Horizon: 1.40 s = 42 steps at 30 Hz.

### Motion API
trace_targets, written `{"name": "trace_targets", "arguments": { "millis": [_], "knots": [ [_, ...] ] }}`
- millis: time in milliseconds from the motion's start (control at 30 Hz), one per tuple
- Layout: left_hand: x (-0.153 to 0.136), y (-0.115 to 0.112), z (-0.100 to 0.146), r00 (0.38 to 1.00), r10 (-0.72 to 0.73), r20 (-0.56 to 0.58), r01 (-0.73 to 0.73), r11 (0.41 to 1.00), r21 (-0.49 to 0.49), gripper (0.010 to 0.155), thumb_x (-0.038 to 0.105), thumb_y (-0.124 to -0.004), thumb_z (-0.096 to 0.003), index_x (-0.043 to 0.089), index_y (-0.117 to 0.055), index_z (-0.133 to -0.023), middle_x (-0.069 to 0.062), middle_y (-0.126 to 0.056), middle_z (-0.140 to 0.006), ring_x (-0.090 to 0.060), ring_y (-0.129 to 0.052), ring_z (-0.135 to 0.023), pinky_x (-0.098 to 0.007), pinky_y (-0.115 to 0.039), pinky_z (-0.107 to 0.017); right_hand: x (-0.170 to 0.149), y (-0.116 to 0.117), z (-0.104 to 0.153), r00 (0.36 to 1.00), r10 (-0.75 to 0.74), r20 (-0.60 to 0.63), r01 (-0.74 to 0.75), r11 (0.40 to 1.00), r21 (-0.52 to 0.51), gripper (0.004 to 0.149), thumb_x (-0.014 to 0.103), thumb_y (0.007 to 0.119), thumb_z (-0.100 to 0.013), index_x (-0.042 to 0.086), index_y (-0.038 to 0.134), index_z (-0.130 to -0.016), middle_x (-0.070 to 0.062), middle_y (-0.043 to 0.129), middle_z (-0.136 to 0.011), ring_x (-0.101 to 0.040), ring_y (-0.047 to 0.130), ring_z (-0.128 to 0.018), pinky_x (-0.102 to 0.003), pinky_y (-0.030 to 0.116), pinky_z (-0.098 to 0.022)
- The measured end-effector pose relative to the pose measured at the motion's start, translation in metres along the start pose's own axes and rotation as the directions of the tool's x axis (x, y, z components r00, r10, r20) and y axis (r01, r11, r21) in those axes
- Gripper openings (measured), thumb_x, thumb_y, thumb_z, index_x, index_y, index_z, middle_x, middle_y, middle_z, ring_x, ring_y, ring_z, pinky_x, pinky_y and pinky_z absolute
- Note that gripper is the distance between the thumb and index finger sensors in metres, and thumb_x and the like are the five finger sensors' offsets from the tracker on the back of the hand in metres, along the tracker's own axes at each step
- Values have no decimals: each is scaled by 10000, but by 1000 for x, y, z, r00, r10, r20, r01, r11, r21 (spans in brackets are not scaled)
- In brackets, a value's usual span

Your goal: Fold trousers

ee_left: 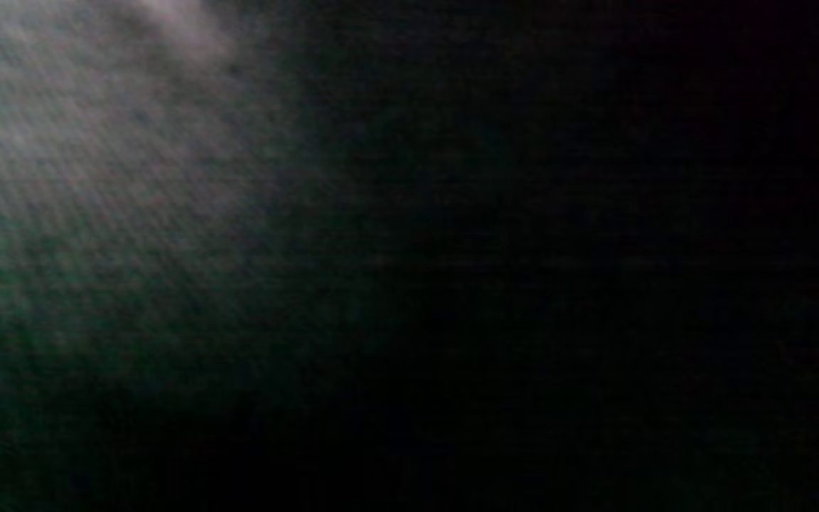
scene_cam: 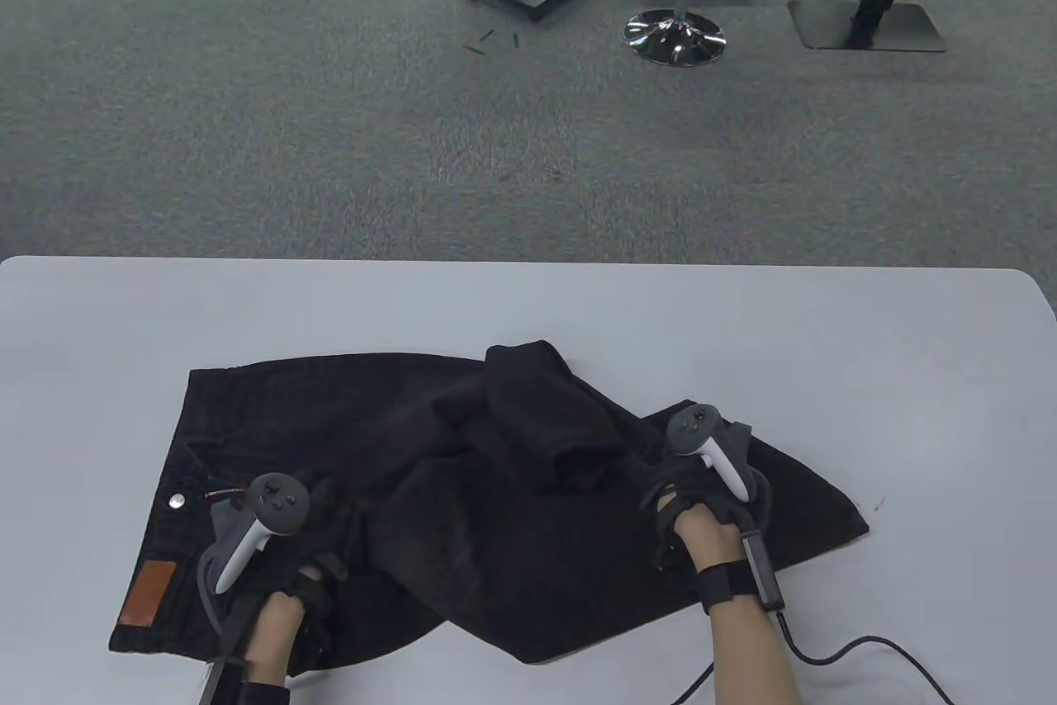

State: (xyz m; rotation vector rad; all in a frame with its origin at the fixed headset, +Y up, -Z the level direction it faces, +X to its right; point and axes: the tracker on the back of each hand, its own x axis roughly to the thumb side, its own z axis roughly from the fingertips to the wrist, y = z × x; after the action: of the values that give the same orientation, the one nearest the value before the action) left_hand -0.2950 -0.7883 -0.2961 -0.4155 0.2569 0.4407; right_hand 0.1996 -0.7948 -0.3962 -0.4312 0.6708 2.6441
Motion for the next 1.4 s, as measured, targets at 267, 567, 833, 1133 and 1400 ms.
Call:
{"name": "trace_targets", "arguments": {
  "millis": [267,567,833,1133,1400],
  "knots": [
    [-2,0,0,1000,22,-5,-22,1000,-1,669,656,-586,-550,391,-483,-1156,172,-310,-1234,-234,-193,-1202,-597,-280,-829,-38,-9,11,995,-15,-97,16,1000,12,871,683,631,-446,327,64,-1003,6,55,-1136,-386,58,-1059,-608,203,-757],
    [-12,4,0,998,66,-19,-66,998,12,667,663,-596,-549,395,-500,-1151,174,-329,-1232,-216,-206,-1202,-575,-277,-831,-58,-24,36,974,104,-201,-98,994,39,802,649,634,-469,302,193,-1043,-43,212,-1157,-425,288,-1069,-616,445,-753],
    [-11,8,1,999,24,-40,-23,999,31,671,662,-599,-548,377,-514,-1149,149,-363,-1231,-234,-250,-1206,-596,-304,-829,-50,-30,53,950,227,-216,-217,974,66,765,662,618,-476,273,321,-1065,-68,396,-1153,-412,513,-1043,-597,525,-728],
    [3,6,3,999,-35,8,35,998,59,696,670,-585,-546,396,-430,-1167,142,-335,-1239,-261,-262,-1211,-608,-310,-829,-5,-32,47,987,-127,97,137,986,-95,750,654,626,-469,283,348,-1059,-59,415,-1146,-415,515,-1038,-605,532,-717],
    [6,-7,-3,996,-89,-28,90,996,5,716,660,-609,-547,397,-372,-1169,157,-246,-1235,-255,-152,-1199,-620,-271,-823,55,-1,22,963,-135,234,123,990,67,695,584,705,-479,459,311,-1038,69,273,-1169,-377,246,-1085,-632,312,-765]
  ]
}}
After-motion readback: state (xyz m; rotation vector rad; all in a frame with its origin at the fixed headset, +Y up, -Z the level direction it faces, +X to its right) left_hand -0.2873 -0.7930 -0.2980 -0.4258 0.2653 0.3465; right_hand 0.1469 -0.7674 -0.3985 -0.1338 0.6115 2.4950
